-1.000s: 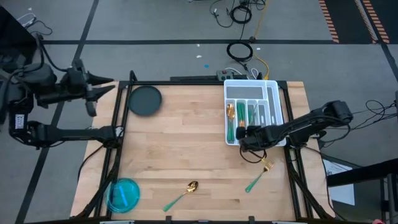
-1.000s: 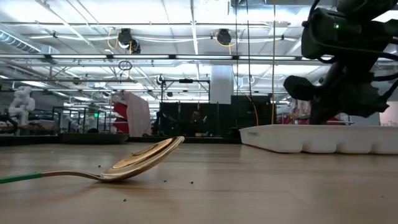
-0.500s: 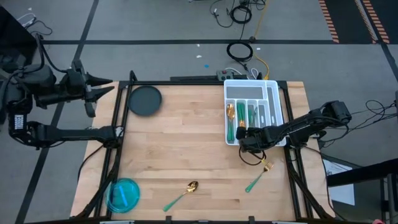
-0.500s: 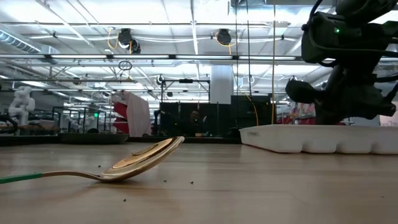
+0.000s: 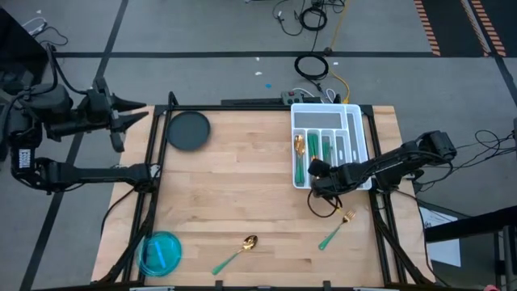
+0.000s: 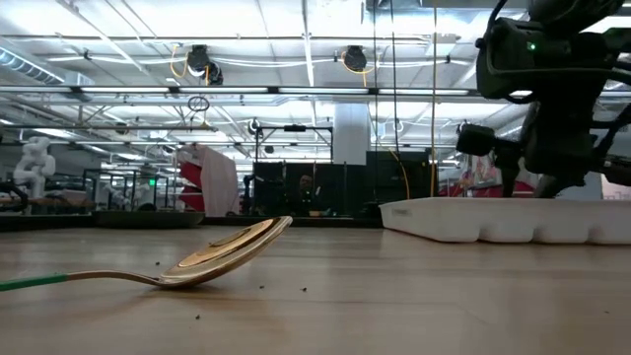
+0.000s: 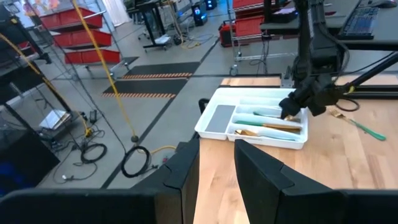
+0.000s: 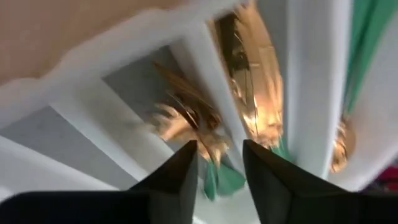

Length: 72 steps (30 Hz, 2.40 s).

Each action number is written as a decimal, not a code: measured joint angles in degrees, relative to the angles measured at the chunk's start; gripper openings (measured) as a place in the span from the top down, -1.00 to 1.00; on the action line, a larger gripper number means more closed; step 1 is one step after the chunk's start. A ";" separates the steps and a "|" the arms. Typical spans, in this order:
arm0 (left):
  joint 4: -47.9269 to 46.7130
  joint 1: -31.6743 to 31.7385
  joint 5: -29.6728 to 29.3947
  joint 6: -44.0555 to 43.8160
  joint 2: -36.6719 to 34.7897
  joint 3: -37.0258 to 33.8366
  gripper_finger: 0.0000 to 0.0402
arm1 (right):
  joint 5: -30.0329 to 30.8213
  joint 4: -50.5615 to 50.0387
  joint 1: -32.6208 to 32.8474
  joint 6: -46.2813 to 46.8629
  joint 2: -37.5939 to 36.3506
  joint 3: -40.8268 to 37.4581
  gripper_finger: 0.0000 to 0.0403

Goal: Sort silverware
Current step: Put the green fork into the silverware tray

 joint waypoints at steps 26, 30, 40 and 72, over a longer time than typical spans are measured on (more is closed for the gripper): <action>18.23 0.00 12.96 -25.75 0.96 -4.37 0.46 | -26.85 -31.32 18.75 116.36 -11.31 30.19 0.20; 19.73 0.00 13.10 -25.92 2.24 -4.67 0.46 | -26.72 -27.88 28.61 138.38 -11.85 25.20 0.19; 23.47 -0.04 16.54 -25.38 7.35 -4.70 0.46 | -26.26 -18.48 36.96 168.09 -11.73 10.73 -0.10; 23.45 -0.04 17.80 -16.31 15.37 -4.70 0.46 | -27.29 2.63 33.93 167.68 -11.84 -8.50 0.15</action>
